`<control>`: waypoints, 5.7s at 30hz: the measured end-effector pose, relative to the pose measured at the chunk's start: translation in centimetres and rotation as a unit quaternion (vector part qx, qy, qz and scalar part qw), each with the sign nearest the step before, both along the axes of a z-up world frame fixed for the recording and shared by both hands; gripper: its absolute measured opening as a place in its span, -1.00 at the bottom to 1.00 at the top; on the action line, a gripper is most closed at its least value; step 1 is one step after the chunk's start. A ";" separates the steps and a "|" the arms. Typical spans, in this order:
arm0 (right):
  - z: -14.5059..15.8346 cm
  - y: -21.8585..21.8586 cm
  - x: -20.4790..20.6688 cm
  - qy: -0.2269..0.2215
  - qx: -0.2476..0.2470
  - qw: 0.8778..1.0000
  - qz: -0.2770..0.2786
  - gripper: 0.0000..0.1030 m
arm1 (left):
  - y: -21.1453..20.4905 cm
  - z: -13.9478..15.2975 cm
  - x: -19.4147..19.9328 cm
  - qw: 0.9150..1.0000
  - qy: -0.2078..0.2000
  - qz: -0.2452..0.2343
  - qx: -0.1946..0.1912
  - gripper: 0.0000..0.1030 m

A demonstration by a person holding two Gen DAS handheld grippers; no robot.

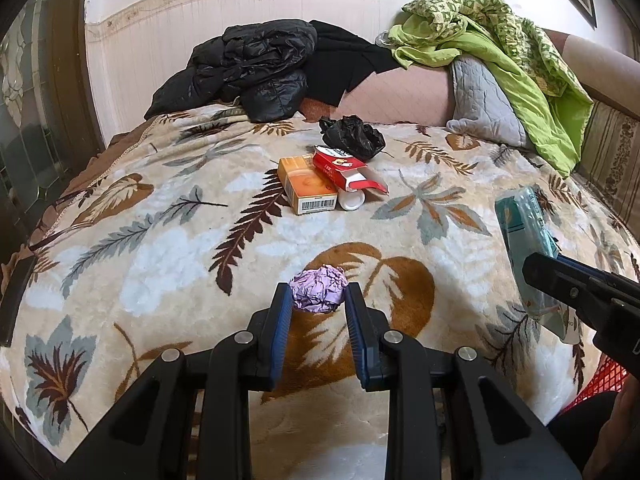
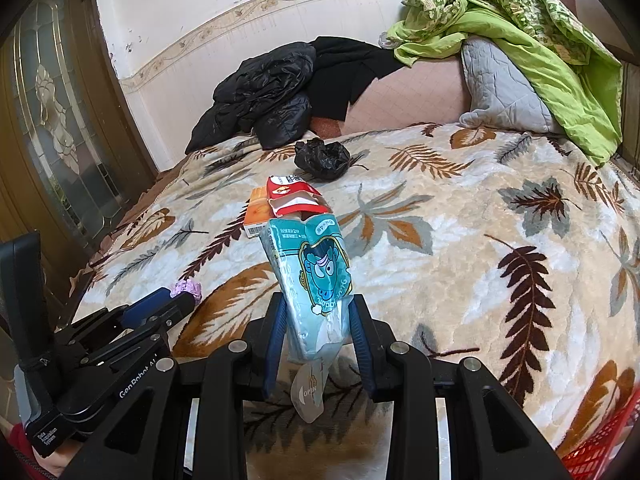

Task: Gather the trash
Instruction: 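Lift the held wipe pack and purple wrapper above the bed, then carry both held items to the red basket and open both grippers, then move both grippers back to the trash, right toward the red cigarette box, then grasp the red cigarette box with the right gripper, then grasp the white dropper bottle with the left gripper, then lift the held bottle and red box above the bed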

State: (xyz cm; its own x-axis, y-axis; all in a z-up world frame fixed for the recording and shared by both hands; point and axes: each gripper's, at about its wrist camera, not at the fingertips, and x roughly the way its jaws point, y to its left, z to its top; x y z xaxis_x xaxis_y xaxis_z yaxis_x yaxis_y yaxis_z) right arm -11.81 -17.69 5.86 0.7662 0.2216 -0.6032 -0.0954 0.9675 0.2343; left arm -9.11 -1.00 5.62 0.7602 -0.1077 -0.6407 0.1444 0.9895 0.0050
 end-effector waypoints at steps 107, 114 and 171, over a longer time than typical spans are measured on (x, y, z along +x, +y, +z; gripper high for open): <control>-5.7 4.6 25.9 0.162 0.079 0.980 0.087 -0.02 | 6.9 -3.3 10.7 0.978 0.118 0.113 -0.130 0.01; -4.0 1.4 20.3 0.124 0.106 0.986 0.041 -0.43 | 6.5 -3.3 10.5 0.979 0.116 0.110 -0.124 0.01; -0.3 -0.9 8.2 0.026 -0.001 0.999 -0.018 -0.88 | 0.0 1.0 7.1 0.998 0.043 -0.016 -0.041 -0.44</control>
State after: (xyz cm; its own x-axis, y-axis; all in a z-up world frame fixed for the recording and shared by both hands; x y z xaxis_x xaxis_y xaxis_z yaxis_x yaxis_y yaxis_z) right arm -3.62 -18.54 5.53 0.7411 0.1925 -0.6433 -0.0480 0.9708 0.2352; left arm -2.04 -1.05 6.66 0.6976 -0.1859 -0.6919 0.1725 0.9809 -0.0896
